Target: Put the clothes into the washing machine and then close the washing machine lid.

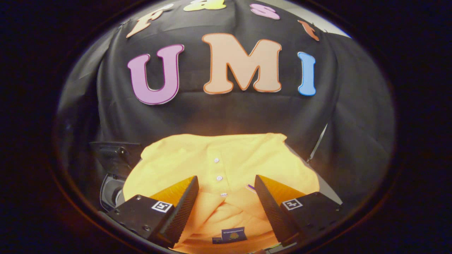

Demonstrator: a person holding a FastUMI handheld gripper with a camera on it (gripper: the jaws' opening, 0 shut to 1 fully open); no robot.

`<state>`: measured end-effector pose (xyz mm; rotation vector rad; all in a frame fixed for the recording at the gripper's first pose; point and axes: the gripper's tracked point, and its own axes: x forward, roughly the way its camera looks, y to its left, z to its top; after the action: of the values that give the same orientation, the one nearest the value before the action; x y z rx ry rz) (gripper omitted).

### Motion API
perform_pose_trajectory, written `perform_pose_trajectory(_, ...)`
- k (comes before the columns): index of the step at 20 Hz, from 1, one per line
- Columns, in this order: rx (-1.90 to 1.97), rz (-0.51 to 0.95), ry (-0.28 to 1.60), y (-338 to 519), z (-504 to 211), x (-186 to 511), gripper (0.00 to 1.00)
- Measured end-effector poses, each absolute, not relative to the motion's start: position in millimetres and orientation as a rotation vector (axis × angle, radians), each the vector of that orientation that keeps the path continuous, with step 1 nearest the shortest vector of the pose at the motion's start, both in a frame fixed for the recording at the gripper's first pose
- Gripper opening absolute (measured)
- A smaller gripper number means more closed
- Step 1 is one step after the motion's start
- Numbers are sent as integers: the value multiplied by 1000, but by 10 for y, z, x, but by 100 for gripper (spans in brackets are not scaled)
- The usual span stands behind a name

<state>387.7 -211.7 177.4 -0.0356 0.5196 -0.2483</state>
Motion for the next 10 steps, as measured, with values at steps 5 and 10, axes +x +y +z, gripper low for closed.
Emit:
perform_pose_trajectory(5, -11, -277, 513, -2090, 1774, 3924, 90)
perform_pose_trajectory(10, -4, -254, 478, -1996, 1772, 3987, 46)
